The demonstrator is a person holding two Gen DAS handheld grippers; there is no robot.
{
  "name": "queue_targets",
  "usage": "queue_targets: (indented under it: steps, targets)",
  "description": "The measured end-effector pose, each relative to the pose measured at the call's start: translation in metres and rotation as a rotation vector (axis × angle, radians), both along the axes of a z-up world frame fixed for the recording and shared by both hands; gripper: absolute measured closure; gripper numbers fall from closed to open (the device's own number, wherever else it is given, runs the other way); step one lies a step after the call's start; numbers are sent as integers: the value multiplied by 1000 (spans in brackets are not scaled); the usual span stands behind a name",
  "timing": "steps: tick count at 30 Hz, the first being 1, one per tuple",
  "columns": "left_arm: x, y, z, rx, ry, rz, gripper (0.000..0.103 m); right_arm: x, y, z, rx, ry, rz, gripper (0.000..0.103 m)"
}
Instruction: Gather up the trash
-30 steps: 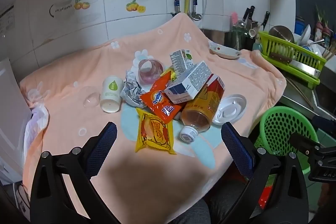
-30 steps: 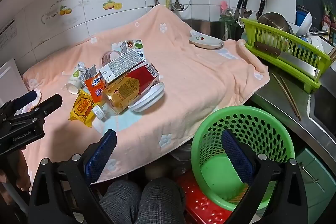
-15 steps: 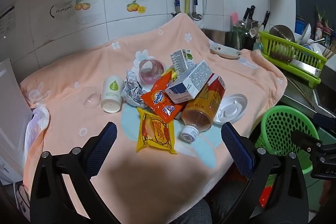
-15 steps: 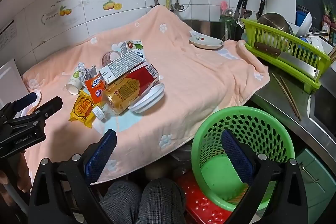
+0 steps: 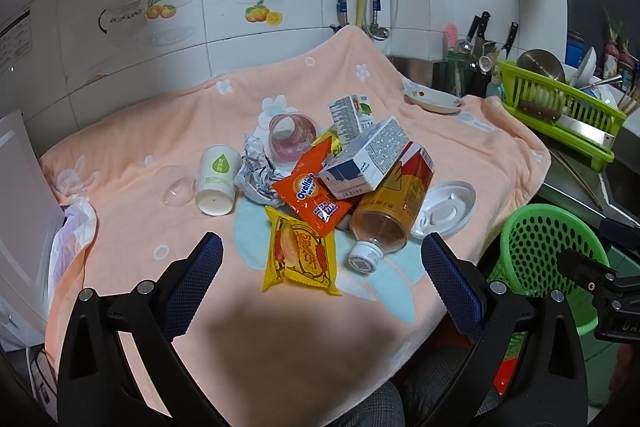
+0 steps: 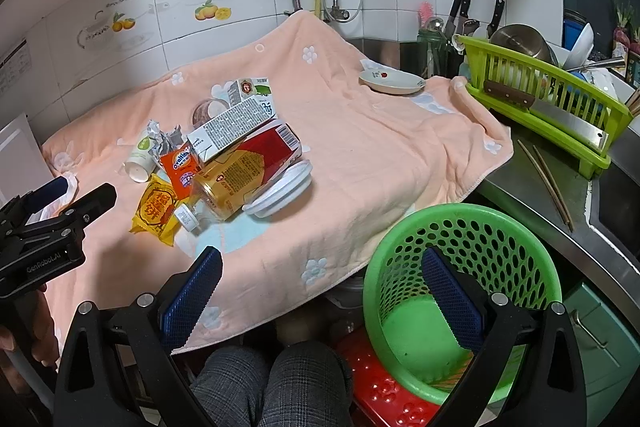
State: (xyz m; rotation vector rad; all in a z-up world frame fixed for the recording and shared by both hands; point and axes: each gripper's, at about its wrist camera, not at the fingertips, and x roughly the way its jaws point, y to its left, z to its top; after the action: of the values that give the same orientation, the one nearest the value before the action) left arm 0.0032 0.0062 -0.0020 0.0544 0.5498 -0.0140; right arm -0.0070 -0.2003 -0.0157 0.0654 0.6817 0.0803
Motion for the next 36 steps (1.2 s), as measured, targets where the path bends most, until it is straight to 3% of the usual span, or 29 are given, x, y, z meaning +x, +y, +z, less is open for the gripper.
queue_targets:
  steps: [36]
  targets:
    - [8, 7, -3, 0, 15, 30, 5, 12, 14, -1, -1, 0, 10, 6]
